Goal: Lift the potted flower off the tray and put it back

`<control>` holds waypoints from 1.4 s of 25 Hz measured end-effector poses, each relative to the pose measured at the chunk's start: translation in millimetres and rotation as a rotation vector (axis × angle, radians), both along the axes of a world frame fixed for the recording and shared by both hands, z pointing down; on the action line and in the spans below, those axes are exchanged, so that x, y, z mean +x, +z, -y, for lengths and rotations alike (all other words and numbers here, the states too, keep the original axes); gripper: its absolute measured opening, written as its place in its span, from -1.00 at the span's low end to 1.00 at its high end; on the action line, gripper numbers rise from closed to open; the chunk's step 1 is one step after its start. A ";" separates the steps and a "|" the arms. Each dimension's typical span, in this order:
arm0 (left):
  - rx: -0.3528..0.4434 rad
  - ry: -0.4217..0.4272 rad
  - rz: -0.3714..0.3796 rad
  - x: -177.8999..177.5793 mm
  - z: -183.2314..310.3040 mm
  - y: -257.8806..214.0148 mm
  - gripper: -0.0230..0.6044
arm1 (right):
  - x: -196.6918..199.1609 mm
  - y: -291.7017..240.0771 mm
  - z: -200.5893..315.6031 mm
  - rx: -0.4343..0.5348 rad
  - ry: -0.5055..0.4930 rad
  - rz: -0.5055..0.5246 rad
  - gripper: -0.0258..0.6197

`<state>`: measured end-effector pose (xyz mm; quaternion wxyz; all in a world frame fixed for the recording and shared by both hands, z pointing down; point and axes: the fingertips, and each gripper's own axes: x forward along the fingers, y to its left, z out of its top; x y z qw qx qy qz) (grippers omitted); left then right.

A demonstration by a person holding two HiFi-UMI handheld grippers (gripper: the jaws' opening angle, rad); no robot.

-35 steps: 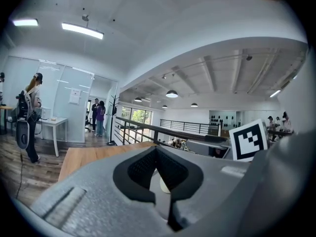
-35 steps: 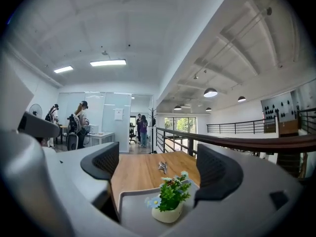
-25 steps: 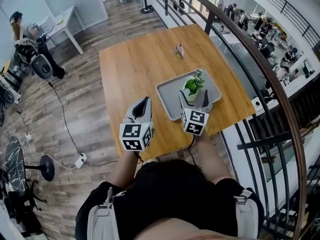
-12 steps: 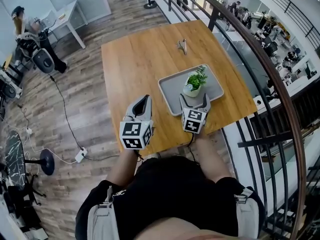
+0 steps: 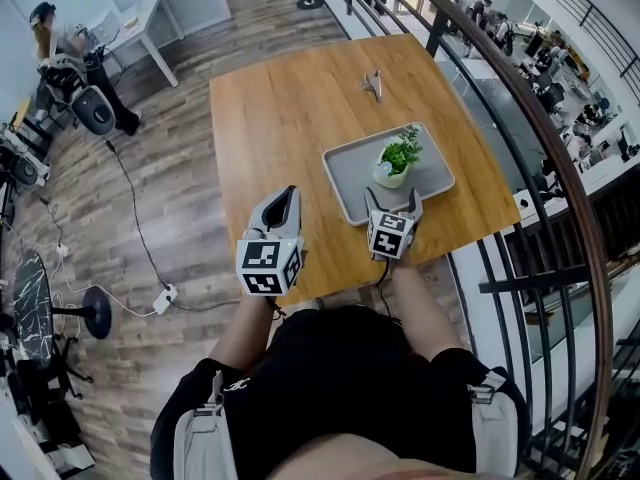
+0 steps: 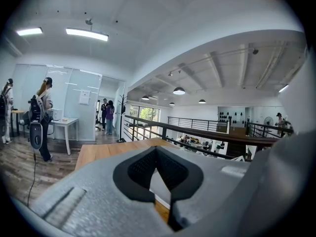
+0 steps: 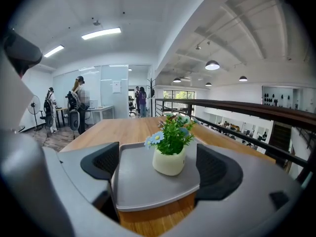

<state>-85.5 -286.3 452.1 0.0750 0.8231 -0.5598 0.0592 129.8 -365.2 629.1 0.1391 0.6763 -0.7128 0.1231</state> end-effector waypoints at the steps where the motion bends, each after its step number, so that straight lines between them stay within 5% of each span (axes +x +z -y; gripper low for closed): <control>1: 0.000 -0.006 0.003 -1.7 -0.6 -0.2 -0.89 | 0.9 4.0 1.9 -0.006 0.000 0.002 0.55; 28: -0.013 -0.163 0.058 -47.2 2.4 1.0 -0.89 | 24.2 87.6 95.0 -0.210 -0.015 -0.047 0.55; 35: -0.025 -0.182 0.061 -55.1 2.8 6.7 -0.89 | 27.5 92.4 110.7 -0.193 -0.005 -0.091 0.56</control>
